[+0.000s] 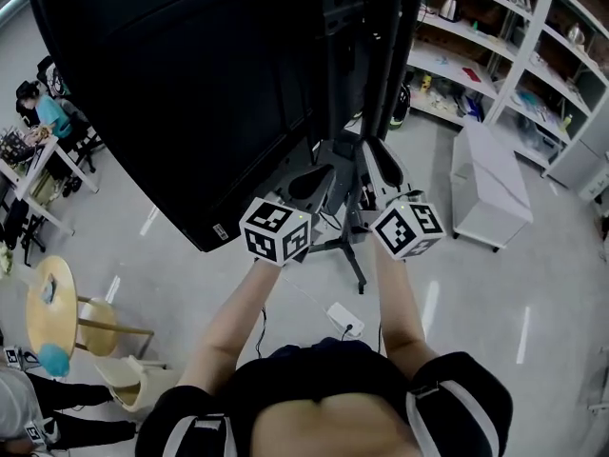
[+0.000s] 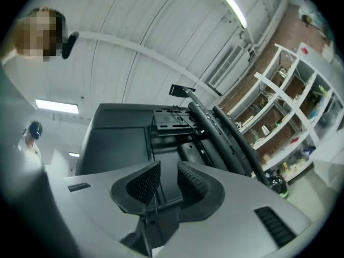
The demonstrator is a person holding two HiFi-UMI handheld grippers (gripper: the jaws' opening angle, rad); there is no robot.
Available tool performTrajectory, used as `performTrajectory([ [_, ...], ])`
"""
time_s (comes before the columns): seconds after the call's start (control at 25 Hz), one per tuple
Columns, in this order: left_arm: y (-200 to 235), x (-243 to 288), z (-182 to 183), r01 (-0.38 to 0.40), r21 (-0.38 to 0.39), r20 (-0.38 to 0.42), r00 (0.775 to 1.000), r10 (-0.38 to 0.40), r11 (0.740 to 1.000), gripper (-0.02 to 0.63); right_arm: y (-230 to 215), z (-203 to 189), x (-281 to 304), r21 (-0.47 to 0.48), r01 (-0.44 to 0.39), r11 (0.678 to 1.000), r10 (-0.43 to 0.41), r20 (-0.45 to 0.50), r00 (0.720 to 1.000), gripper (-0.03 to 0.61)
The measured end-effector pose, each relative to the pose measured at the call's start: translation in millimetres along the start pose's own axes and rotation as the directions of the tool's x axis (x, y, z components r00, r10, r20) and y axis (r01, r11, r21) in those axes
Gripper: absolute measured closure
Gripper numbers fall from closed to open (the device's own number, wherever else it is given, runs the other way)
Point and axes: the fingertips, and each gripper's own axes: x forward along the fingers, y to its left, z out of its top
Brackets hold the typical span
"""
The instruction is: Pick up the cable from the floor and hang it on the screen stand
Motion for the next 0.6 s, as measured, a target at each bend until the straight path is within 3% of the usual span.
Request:
performTrajectory([
  [0.24,-14.8,-12.6,-4.6,-0.001,0.011,0.022,1.0,0.001,1.0,0.607,5.9,-33.2,-38.5,-0.082,0.089,0.993,-0.102,-0.162,0.982,0.462],
  [0.44,-28.5,-23.1,-19.1,-0.014,0.077,0.01,1.0,0.013,0.997,0.607,9.2,-53.9,-67.3,-0.173,0.133,0.976,-0.169,-0.212,0.963,0.463],
  [0.6,-34.8,-32.2,-35.0,-0.035,0.083,-0.009,0.999,0.036,0.996,0.607,18.3,-64.9,-80.9,-0.202,0.158,0.967,-0.203,-0.227,0.953,0.481],
])
